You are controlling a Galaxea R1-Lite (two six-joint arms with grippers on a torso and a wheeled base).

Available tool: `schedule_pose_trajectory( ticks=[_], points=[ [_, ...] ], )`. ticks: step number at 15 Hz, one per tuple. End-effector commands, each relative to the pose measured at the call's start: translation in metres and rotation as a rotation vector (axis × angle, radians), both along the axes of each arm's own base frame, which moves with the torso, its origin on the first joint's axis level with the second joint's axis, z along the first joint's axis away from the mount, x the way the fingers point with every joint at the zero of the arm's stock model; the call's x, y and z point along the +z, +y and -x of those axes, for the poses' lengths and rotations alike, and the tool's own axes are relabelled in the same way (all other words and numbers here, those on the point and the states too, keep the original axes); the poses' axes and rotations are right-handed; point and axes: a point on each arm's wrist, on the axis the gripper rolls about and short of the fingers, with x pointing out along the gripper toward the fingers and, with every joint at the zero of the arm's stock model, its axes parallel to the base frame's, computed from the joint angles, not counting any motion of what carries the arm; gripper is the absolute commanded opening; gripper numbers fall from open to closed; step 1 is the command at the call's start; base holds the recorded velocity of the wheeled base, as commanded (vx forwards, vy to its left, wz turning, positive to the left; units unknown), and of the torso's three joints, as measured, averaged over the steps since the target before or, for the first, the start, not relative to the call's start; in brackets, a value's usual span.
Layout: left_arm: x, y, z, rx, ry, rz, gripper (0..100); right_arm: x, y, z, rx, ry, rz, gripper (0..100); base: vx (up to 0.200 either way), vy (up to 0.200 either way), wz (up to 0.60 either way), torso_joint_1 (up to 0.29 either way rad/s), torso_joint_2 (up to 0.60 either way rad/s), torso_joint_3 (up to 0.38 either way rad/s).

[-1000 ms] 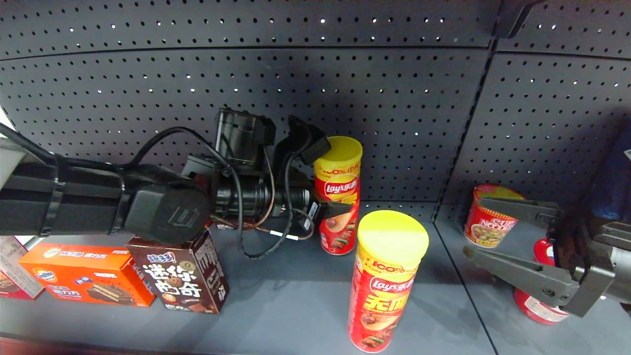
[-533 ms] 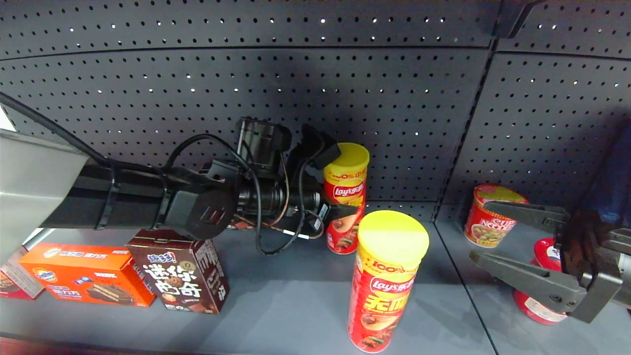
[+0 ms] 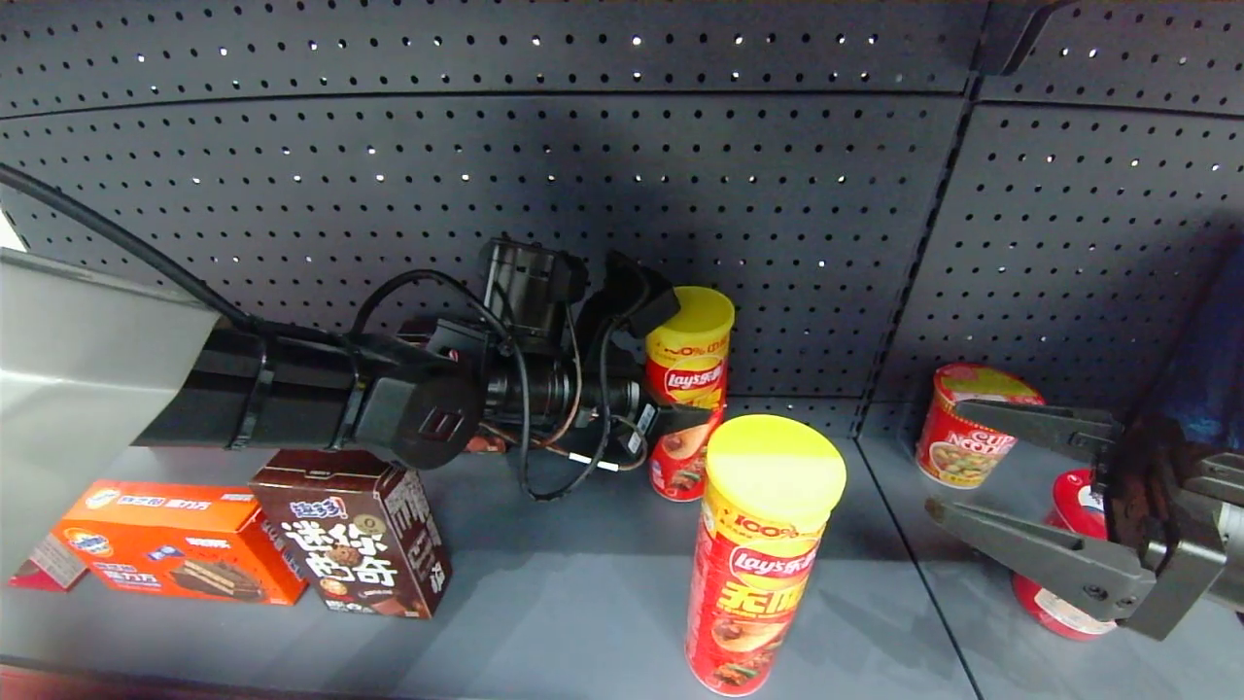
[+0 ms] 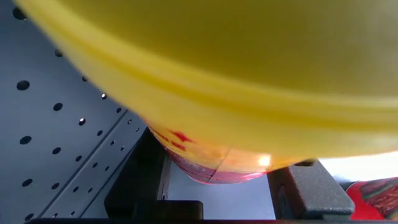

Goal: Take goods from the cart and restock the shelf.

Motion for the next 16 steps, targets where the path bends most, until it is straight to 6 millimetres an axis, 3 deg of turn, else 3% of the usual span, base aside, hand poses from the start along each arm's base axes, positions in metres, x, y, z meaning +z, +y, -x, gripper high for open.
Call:
schedule_pose_trajectory(
  ticks=[1, 2, 3, 10, 16],
  points=[
    [0.000, 0.001, 0.000, 0.002, 0.000, -0.001, 0, -0.002, 0.000, 0.000, 0.001, 0.007, 0.004, 100, 0.000, 0.000, 0.00, 0.000, 0.00, 0.000],
    [-0.001, 0.001, 0.000, 0.002, 0.002, -0.003, 0, -0.004, -0.001, 0.001, -0.001, 0.009, 0.005, 100, 0.000, 0.000, 0.00, 0.000, 0.00, 0.000],
    [-0.001, 0.000, 0.000, 0.000, 0.002, -0.003, 100, -0.004, -0.001, 0.002, -0.002, 0.011, 0.006, 100, 0.000, 0.000, 0.00, 0.000, 0.00, 0.000],
    [0.000, 0.005, 0.004, 0.008, 0.004, -0.006, 100, -0.008, -0.004, 0.002, -0.013, 0.021, 0.010, 100, 0.000, 0.000, 0.00, 0.000, 0.00, 0.000],
    [0.014, 0.033, 0.045, 0.003, -0.018, -0.032, 100, -0.018, -0.001, -0.003, -0.011, 0.064, 0.034, 100, 0.000, 0.000, 0.00, 0.000, 0.00, 0.000]
  ],
)
